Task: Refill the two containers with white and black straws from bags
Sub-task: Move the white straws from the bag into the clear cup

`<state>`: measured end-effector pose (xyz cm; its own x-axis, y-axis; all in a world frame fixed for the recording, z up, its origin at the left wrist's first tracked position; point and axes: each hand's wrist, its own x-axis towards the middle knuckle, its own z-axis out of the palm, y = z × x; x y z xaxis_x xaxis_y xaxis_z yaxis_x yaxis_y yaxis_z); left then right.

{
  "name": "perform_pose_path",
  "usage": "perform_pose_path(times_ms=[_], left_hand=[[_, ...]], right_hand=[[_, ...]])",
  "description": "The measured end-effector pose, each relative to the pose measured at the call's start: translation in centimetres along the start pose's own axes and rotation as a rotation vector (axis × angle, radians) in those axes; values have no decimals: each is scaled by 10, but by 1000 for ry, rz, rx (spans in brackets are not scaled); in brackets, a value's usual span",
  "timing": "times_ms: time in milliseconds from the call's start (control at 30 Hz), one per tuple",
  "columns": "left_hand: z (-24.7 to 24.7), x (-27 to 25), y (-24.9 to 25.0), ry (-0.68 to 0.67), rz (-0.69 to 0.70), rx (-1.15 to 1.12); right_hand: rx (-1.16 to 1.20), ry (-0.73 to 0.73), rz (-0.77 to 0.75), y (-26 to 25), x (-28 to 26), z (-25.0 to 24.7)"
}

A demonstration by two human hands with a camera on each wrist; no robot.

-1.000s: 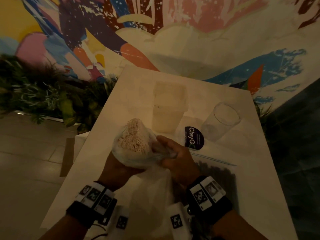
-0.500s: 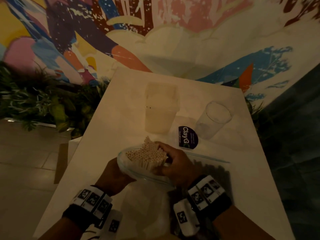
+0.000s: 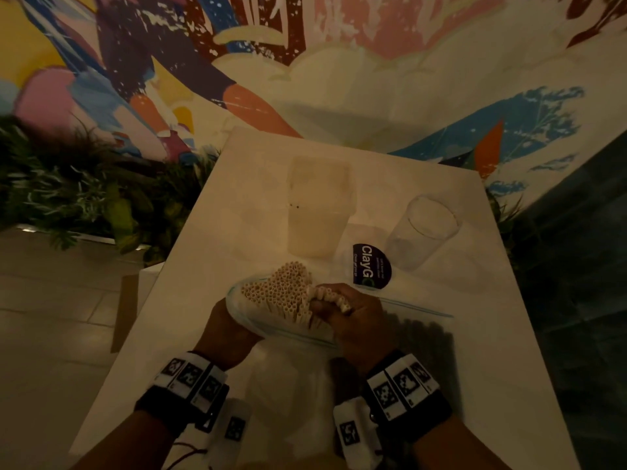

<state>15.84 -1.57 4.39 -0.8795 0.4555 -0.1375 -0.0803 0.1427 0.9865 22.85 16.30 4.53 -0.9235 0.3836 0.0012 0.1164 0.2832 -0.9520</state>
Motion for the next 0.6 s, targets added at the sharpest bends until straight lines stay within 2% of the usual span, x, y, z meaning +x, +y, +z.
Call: perform_pose_path(times_ms=[67,133,200,267,367,467,533,600], left_hand=[[1,2,-7,-47,4,26],[-3,7,-23,-69,-34,52],[-5,7,-33,-63,-14,123],[-6,5,-26,-52,-20,173],[0,5,-18,18,-81,185],[1,2,-20,8,-43,233],[2,0,-20,17,-60,207],[1,1,-28,41,-82,183]], right_hand=[[-70,-83,-10,-1,-1,2],[-42,-39,-11,0,1,1],[-23,3,1,4,3,1],[-55,-33,10,9,2,1],[-58,-7,25,12,-2,0],[-173,-73,59,7,-6,-1],[-131,-38,40,4,-6,-1],[29,8,41,0,-3,-2]])
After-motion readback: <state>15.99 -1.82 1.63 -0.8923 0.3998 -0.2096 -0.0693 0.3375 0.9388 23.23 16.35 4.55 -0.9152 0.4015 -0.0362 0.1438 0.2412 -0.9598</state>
